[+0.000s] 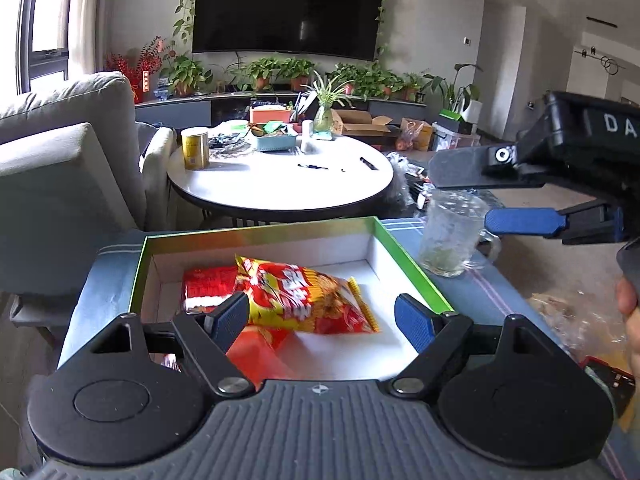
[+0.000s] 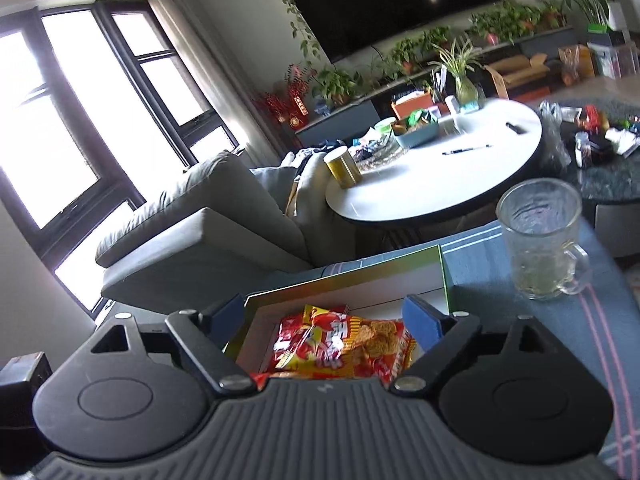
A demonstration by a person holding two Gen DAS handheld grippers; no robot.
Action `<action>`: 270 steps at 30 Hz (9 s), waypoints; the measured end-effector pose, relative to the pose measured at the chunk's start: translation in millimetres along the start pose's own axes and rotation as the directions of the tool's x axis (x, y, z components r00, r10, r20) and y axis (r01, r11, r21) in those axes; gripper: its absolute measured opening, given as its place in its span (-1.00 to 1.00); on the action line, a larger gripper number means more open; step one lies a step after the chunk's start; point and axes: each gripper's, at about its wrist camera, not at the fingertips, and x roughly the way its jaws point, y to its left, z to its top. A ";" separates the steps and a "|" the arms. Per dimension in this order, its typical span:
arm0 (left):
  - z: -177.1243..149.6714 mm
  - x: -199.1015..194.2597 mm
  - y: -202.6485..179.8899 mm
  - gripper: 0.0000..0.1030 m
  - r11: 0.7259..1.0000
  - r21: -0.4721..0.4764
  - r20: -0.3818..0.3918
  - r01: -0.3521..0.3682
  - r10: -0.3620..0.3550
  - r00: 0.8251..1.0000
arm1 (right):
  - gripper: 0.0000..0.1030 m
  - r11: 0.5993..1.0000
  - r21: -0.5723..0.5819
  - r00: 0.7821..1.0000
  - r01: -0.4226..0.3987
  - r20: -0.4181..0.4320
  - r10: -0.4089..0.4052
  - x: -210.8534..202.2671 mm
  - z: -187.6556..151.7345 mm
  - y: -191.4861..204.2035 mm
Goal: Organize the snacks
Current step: 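Move the right gripper back to the pile over the green snack bag, then grasp the green snack bag with the right gripper and lift, then lower the green bag into the green box and open the right gripper, then move the right gripper back to the pile over the bread loaf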
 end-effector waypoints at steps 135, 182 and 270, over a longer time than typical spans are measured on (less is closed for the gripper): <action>-17.5 9.6 5.2 0.16 0.995 0.024 0.021 0.097 -0.098 0.995 | 0.36 1.000 0.014 0.998 0.008 -0.063 -0.007 33.5 -50.9 -12.8; -37.6 -31.4 22.6 0.43 0.996 0.007 0.062 0.088 -0.088 0.994 | 0.52 0.998 0.003 0.992 -0.065 0.108 0.064 14.7 -37.1 10.7; -171.4 -96.3 -39.3 -0.14 0.943 -0.171 -0.251 0.286 -0.322 0.913 | 0.47 0.986 0.093 0.972 0.135 -0.204 -0.113 -86.8 -202.0 -20.7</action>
